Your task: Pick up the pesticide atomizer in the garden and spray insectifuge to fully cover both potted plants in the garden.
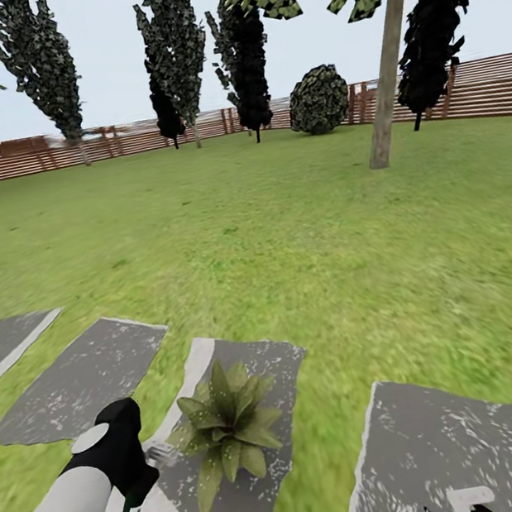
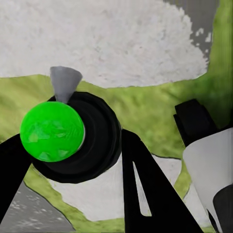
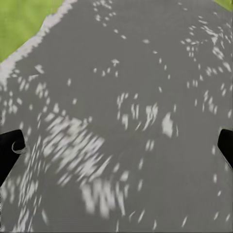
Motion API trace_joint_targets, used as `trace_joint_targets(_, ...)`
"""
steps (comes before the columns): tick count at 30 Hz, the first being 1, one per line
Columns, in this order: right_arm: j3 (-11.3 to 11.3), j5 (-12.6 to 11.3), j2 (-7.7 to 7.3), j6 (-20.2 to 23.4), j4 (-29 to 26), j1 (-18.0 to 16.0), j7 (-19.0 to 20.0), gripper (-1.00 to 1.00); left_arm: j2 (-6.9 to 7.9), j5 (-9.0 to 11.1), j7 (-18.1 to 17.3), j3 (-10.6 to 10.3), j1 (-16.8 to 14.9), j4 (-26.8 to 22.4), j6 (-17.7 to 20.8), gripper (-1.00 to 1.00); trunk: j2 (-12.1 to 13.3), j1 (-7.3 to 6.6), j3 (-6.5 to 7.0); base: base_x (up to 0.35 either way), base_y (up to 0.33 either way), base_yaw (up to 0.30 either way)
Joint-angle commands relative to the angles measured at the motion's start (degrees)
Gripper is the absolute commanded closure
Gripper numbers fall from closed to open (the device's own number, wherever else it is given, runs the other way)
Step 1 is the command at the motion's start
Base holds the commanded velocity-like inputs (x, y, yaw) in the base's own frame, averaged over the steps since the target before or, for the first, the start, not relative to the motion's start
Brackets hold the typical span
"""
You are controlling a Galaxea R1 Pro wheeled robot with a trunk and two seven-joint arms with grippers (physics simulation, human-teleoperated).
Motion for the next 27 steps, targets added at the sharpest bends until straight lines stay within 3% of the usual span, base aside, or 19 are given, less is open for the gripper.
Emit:
trace_joint_targets(1,-0.46,0.61,0.0,-0.2,0.05,-0.03,-0.15,-1.0,-0.09,-0.6,-0.57,0.28,0.53,-0.08,0.4,1.0,-0.02,0.01,-0.05,0.159,-0.066,0.277)
trace_joint_targets(6,-0.46,0.61,-0.06,-0.24,0.05,-0.03,-0.15,-1.0,-0.06,1.66,0.59,0.43,6.35,-0.99,-0.17,1.0,-0.02,0.01,-0.05,0.025,-0.01,0.136)
trace_joint_targets(8,-0.46,0.67,-0.09,-0.24,0.11,-0.03,-0.09,-1.0,-0.06,4.65,3.34,0.43,7.52,-0.95,-1.26,1.0,-0.02,0.01,-0.05,0.002,-0.001,0.012)
trace_joint_targets(9,-0.46,0.68,-0.12,-0.24,0.13,-0.03,-0.03,-1.0,-0.06,7.65,5.98,0.42,8.22,-0.89,-3.01,1.0,-0.02,0.01,-0.05,0.001,0.0,0.004)
trace_joint_targets(10,-0.46,0.7,-0.13,-0.24,0.13,-0.03,-0.01,-1.0,-0.06,9.29,7.6,0.43,8.54,-0.86,-4.11,1.0,-0.02,0.01,-0.05,0.0,0.0,0.002)
trace_joint_targets(11,-0.46,0.74,-0.1,-0.24,0.14,-0.03,0.01,-1.0,-0.05,13.78,12.66,0.45,8.94,-0.33,-6.45,1.0,-0.02,0.01,-0.05,0.0,0.0,0.0)
trace_joint_targets(12,-0.46,0.71,-0.14,-0.22,0.14,-0.03,0.02,-1.0,-0.05,16.72,16.17,0.41,9.1,-0.11,-7.24,1.0,-0.02,0.01,-0.05,0.0,0.0,0.0)
trace_joint_targets(14,-0.46,0.7,-0.14,-0.21,0.13,-0.03,0.02,-1.0,-0.05,18.77,18.89,0.38,9.18,-0.04,-7.62,1.0,-0.02,0.01,-0.05,0.0,0.0,0.0)
trace_joint_targets(21,-0.46,0.7,-0.08,-0.18,0.05,-0.03,-0.15,-1.0,-0.01,19.57,20.87,0.28,9.22,0.93,-7.8,1.0,-0.02,0.01,-0.07,0.0,-0.224,0.024)
trace_joint_targets(27,-0.46,0.7,-0.08,-0.2,0.05,-0.03,-0.15,-1.0,0.04,19.62,21.78,0.35,9.22,0.88,-7.8,1.0,-0.02,0.01,-0.18,0.0,-0.273,0.242)
